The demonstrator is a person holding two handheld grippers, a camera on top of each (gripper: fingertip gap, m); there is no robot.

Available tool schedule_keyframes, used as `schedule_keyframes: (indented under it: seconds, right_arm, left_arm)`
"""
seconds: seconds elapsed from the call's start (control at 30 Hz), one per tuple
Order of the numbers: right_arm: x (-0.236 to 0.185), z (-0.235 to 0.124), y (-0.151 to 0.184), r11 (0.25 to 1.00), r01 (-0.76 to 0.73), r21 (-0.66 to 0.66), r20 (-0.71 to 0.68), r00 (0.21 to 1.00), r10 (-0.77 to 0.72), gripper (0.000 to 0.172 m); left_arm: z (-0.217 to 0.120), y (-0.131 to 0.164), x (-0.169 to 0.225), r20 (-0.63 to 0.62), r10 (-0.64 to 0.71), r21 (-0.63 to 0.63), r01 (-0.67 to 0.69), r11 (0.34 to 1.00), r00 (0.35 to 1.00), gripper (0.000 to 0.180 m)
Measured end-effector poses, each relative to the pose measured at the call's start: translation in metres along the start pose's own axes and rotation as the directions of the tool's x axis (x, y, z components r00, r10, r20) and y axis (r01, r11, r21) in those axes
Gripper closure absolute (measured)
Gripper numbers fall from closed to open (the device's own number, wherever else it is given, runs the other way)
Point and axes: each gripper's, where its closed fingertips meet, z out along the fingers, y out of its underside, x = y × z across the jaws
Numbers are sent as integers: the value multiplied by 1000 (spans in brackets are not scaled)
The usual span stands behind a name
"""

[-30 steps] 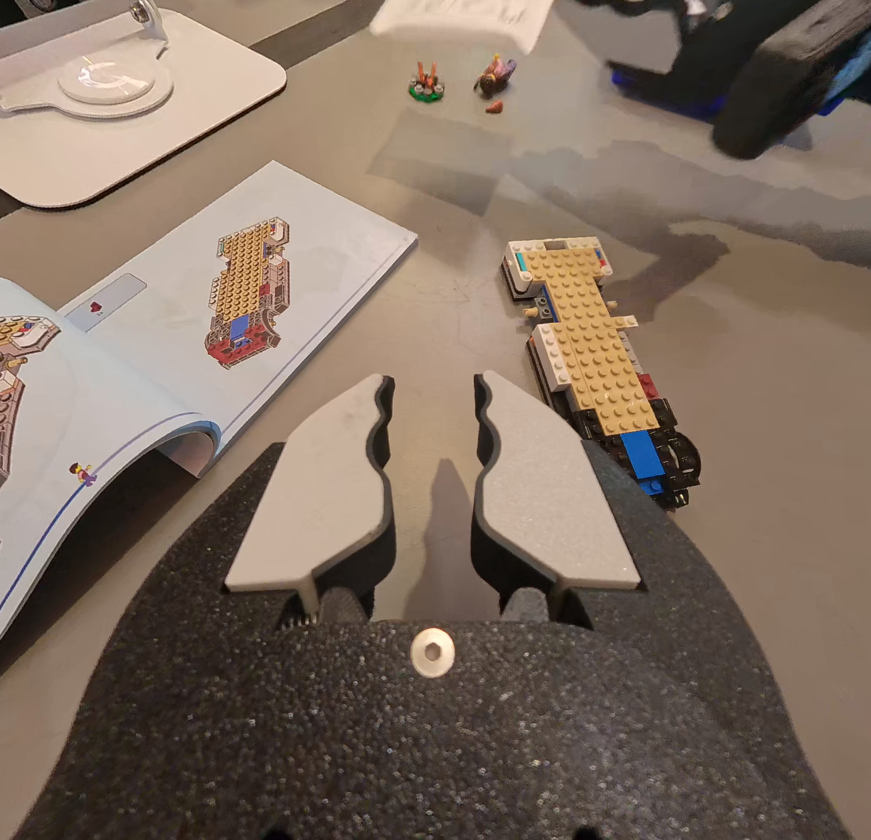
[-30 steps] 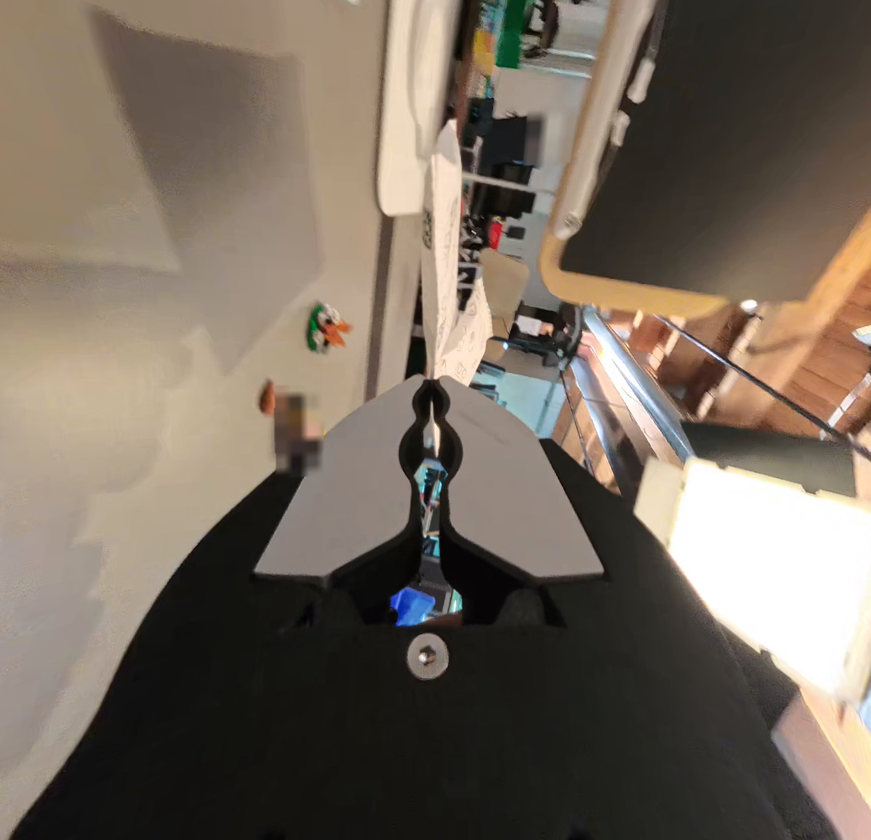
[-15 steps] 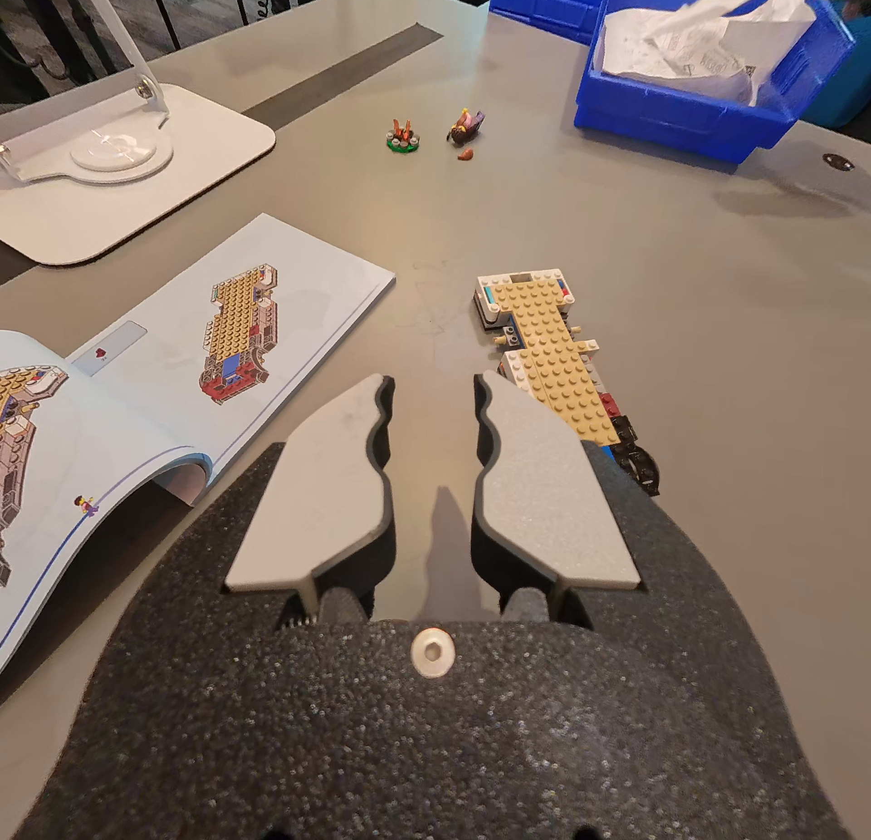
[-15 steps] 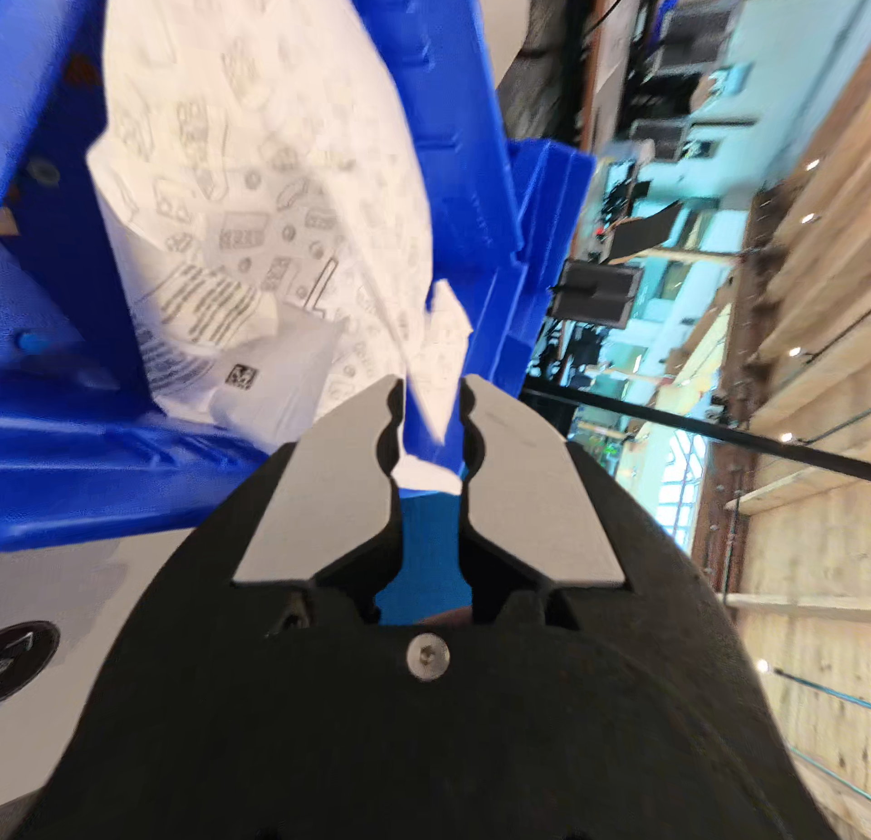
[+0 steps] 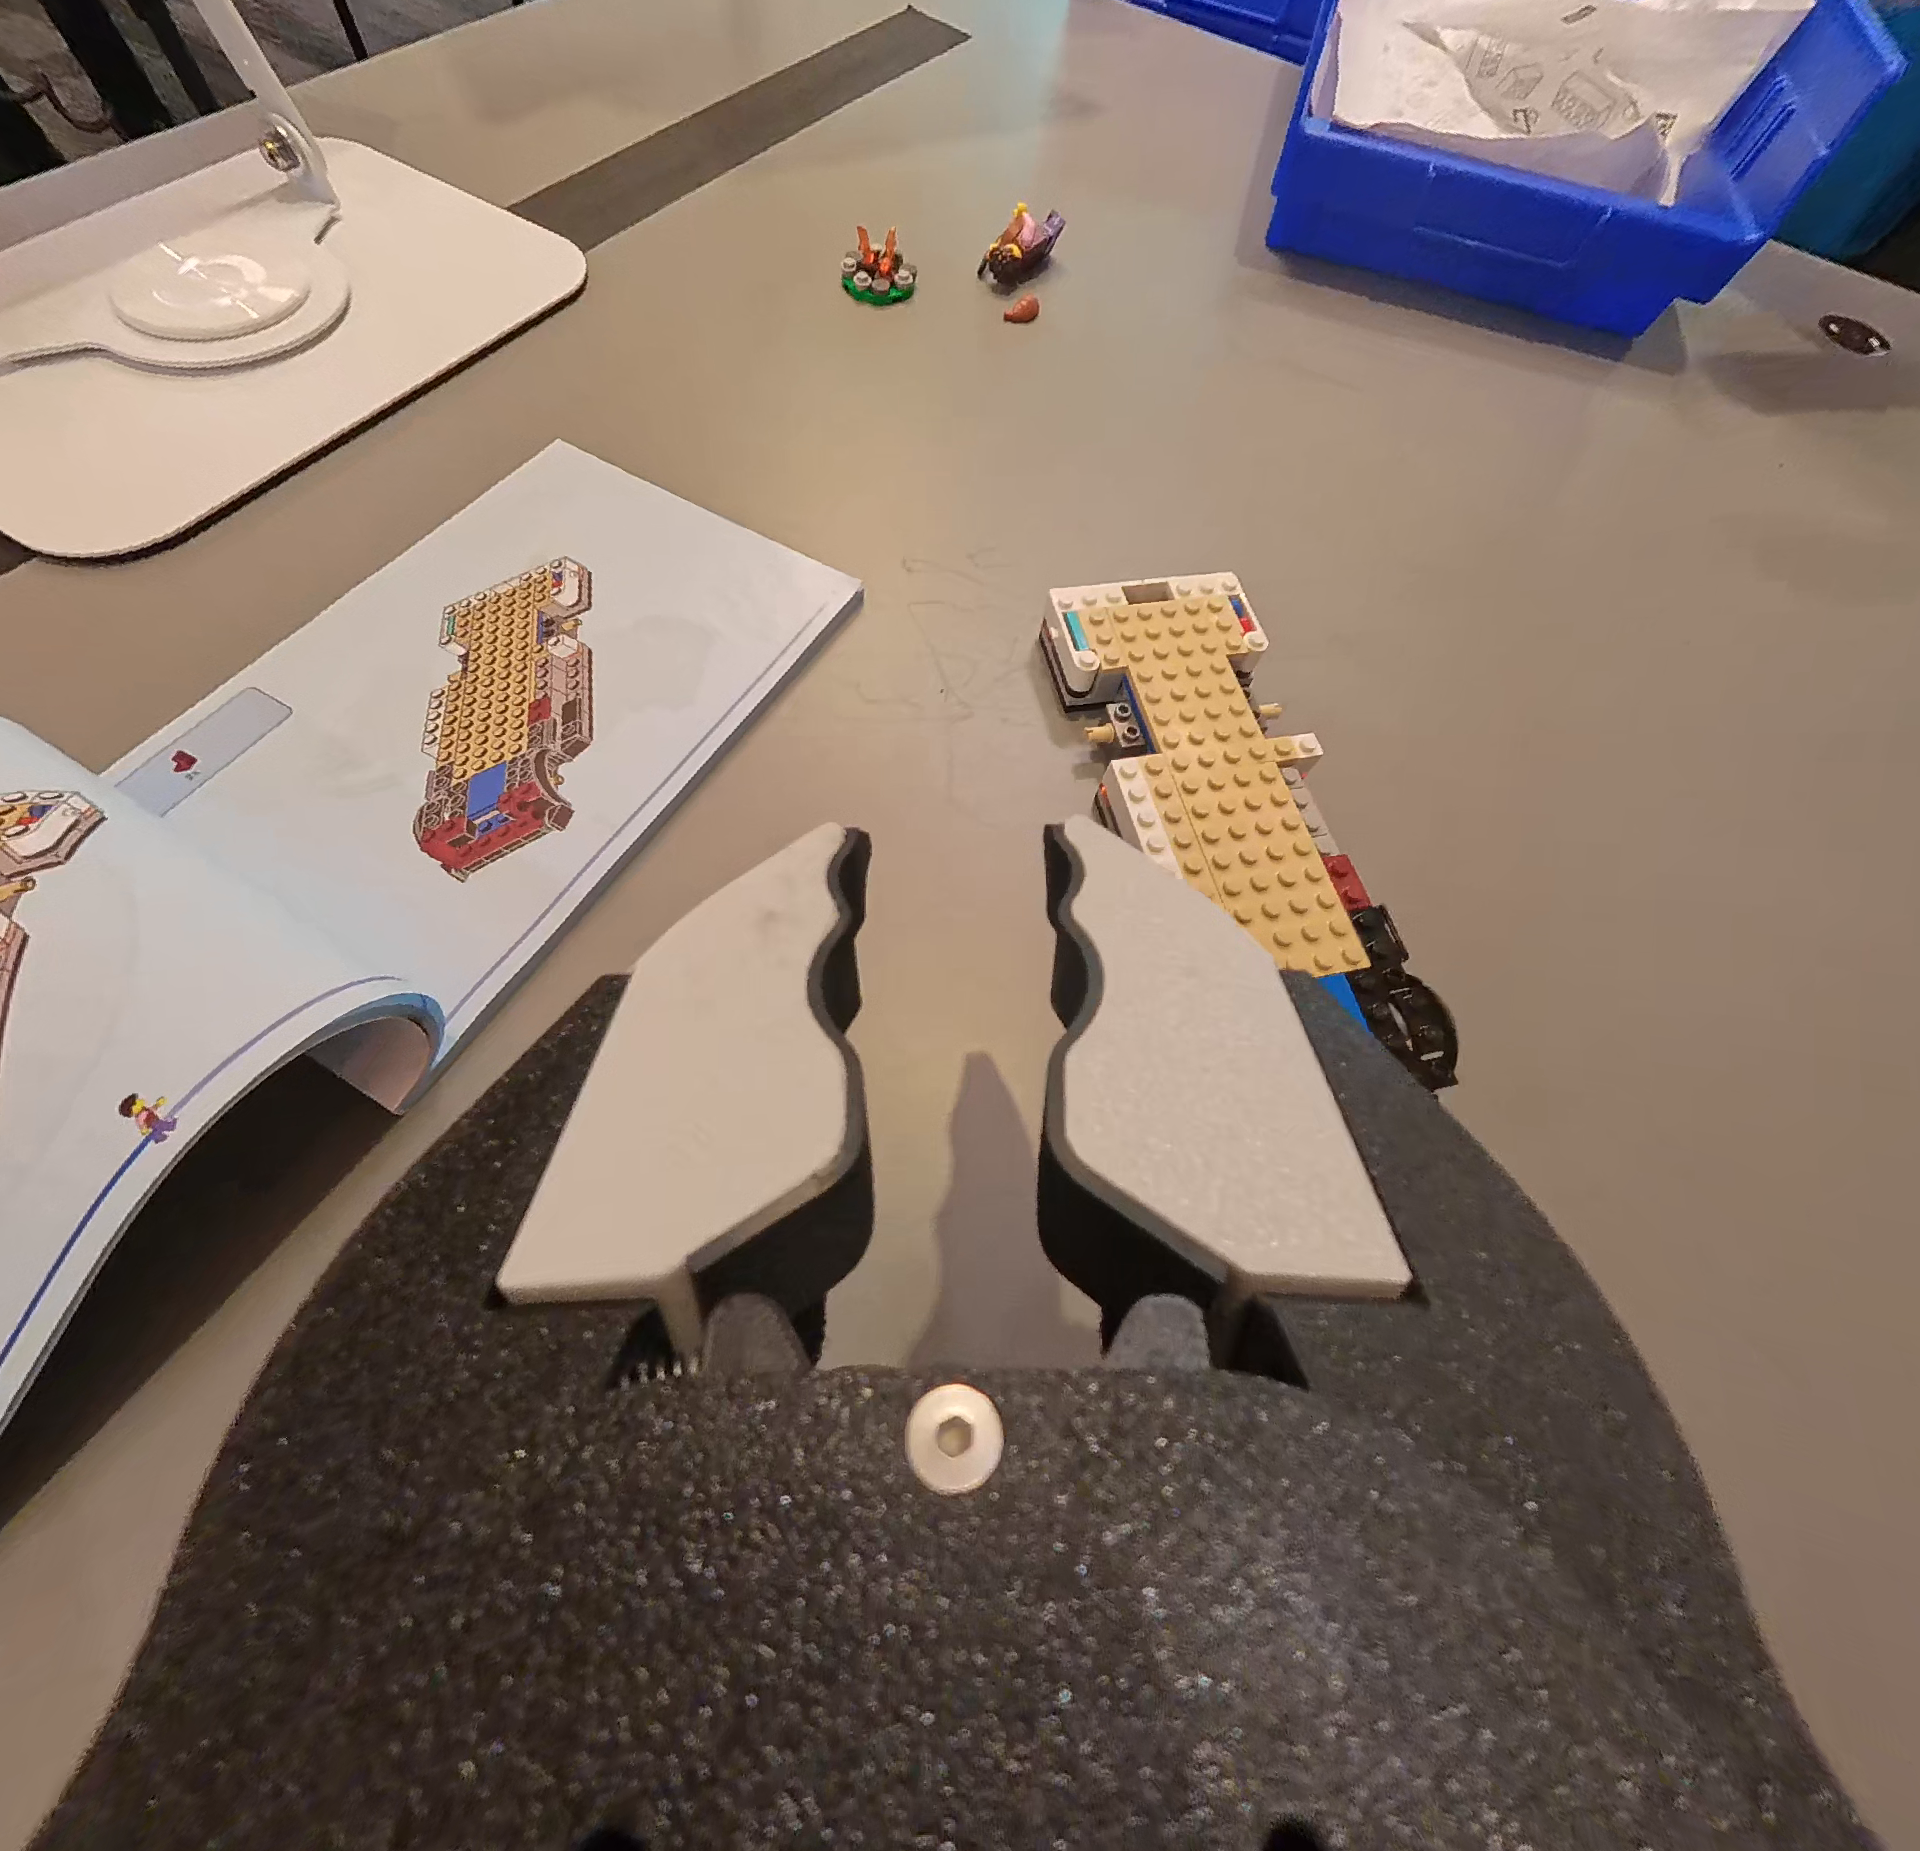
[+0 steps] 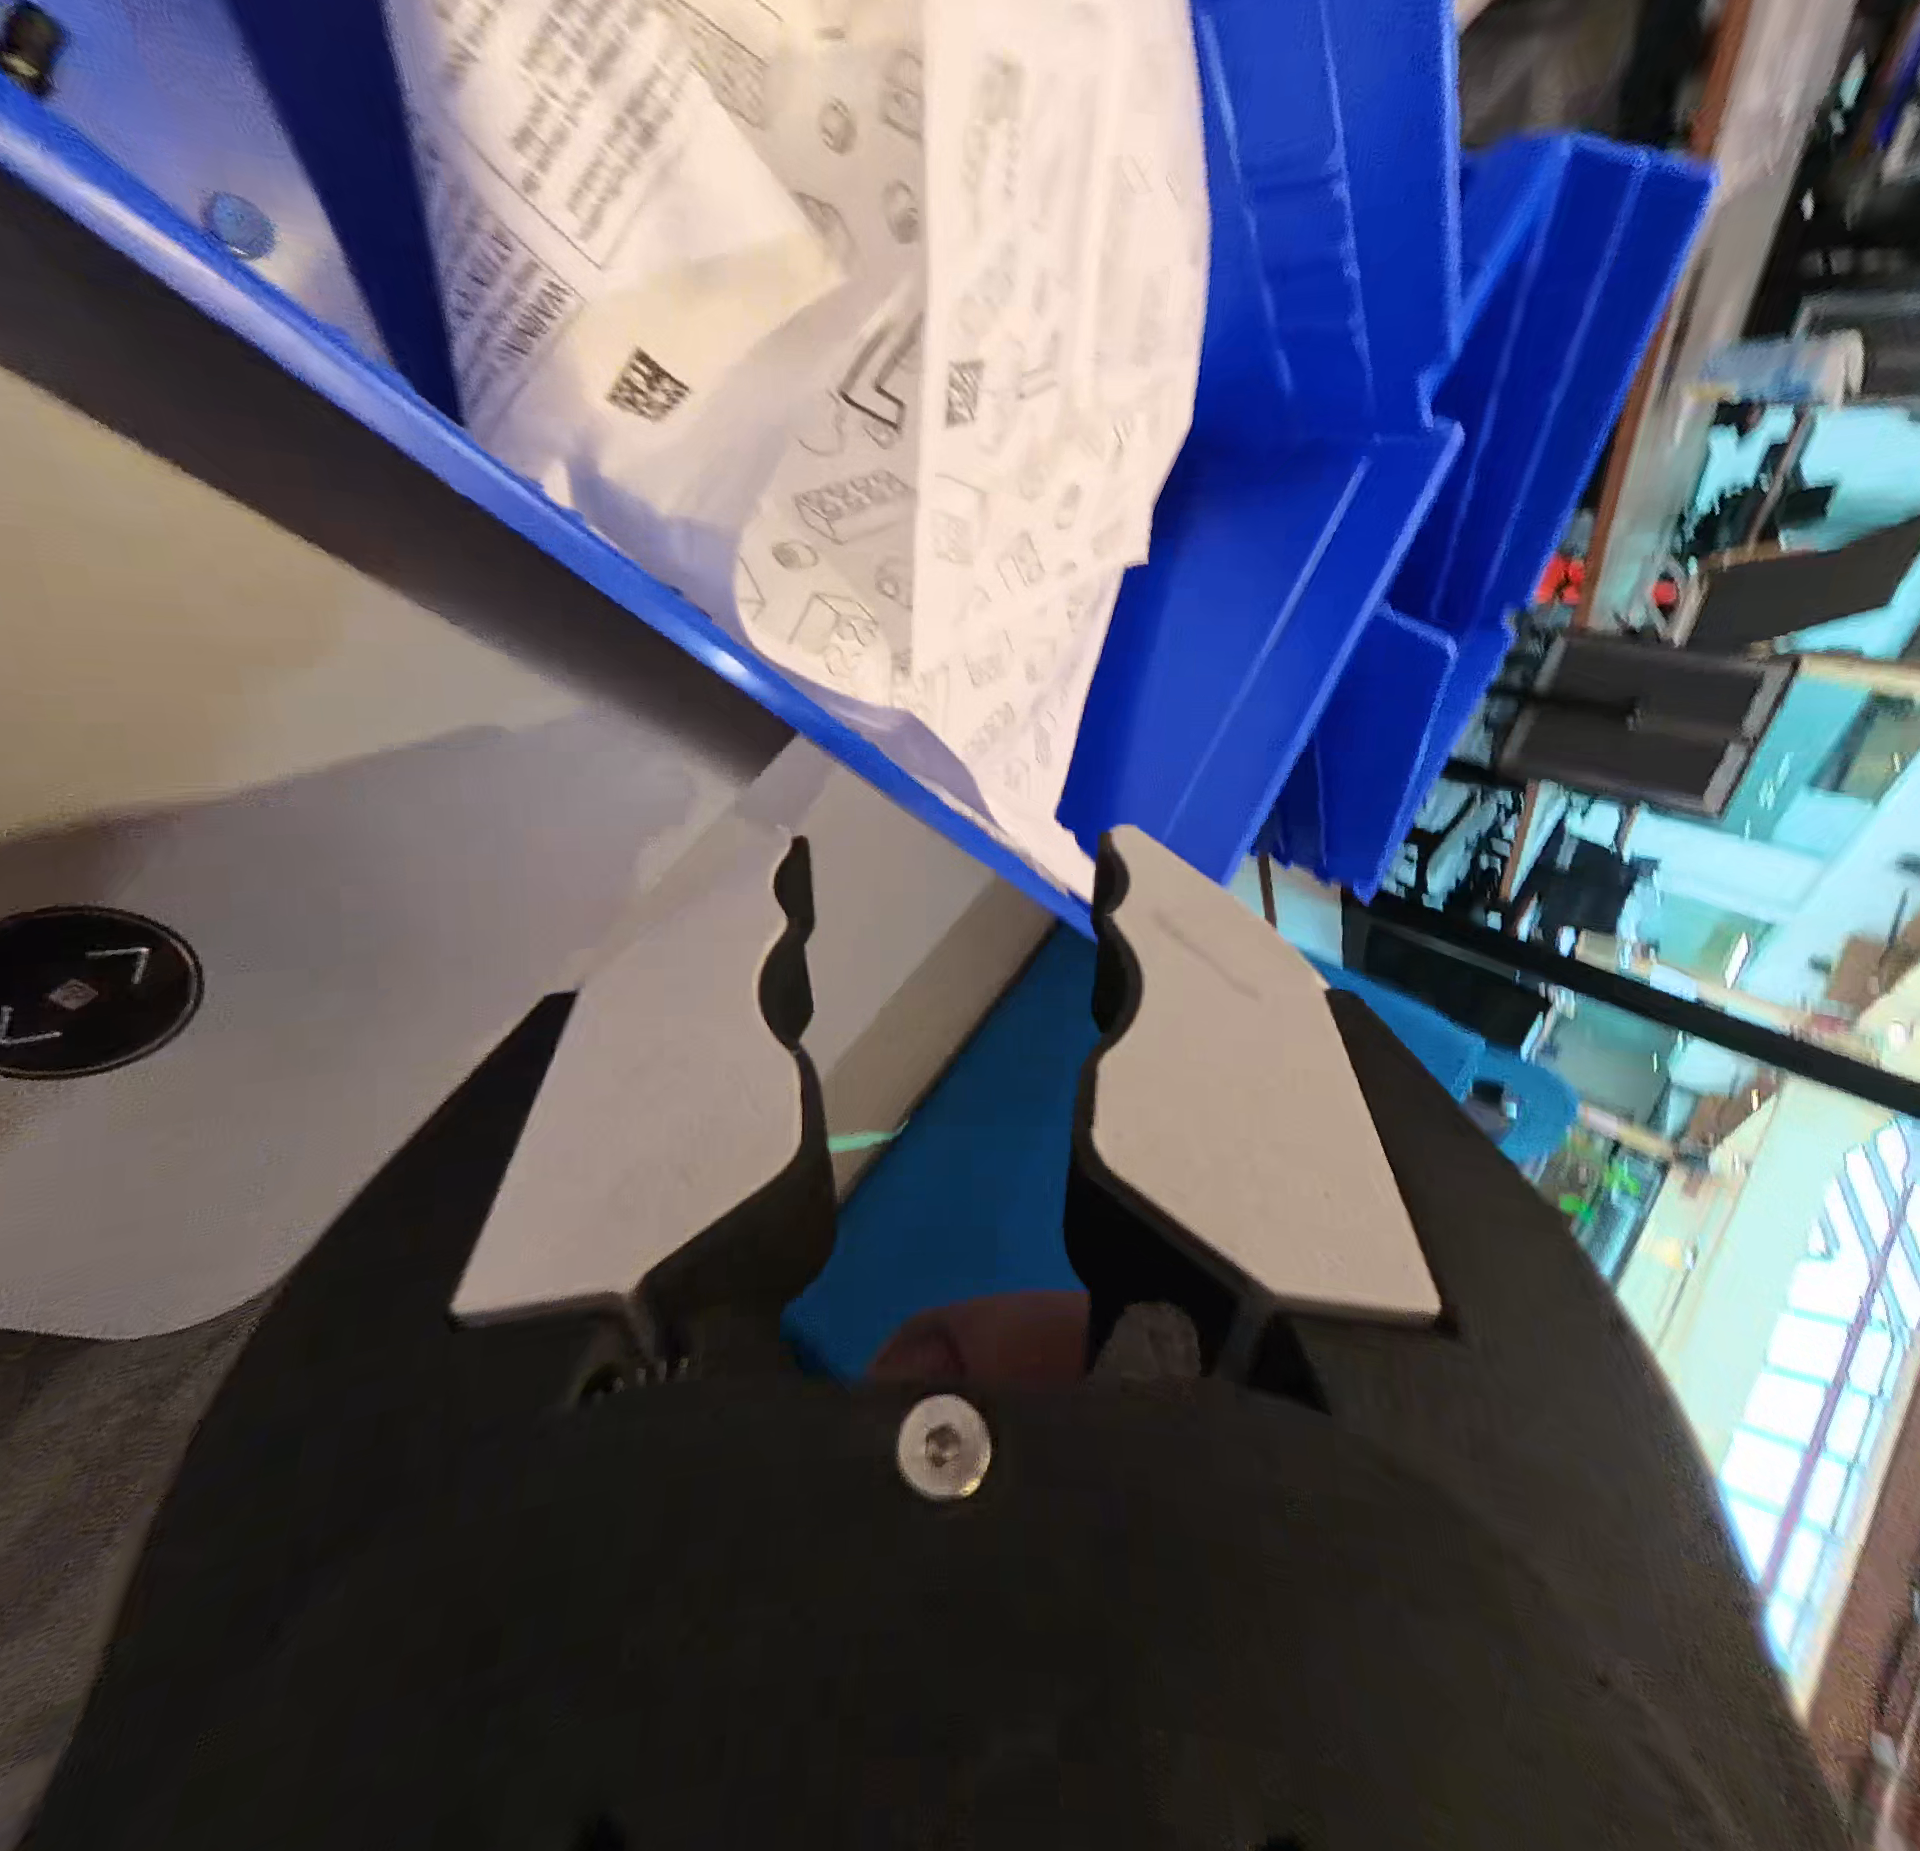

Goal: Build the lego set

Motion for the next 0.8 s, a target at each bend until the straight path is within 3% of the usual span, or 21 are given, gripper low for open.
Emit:
schedule_keyframes:
  seconds: [0.07, 0.2, 0.27, 0.5, 0.67, 0.8]
  right_arm:
    - [-2, 4, -9, 997, 75, 34, 50, 996, -77, 120]
    - [-20, 9, -29, 978, 197, 65, 179, 962, -206, 135]
    - [-22, 9, -32, 967, 251, 44, 174, 951, -255, 136]
    - [-40, -23, -49, 960, 230, 161, 195, 946, -259, 142]
    - [-68, -12, -62, 929, 328, 170, 280, 888, -365, 143]
    - [-74, -3, -69, 922, 360, 141, 334, 860, -386, 161]
  left_arm:
    - [1, 1, -1, 7, 3, -6, -3, 1000, 1000, 147]
    - [3, 5, -7, 26, -13, -13, 14, 1000, 1000, 147]
    - [2, 6, -10, 33, -22, -14, 23, 1000, 999, 147]
    - [5, 12, -12, 28, -30, -38, 31, 999, 999, 147]
    - [8, 9, -6, 21, -11, -36, 11, 999, 1000, 147]
    - [8, 11, -8, 32, -14, -43, 16, 999, 999, 147]
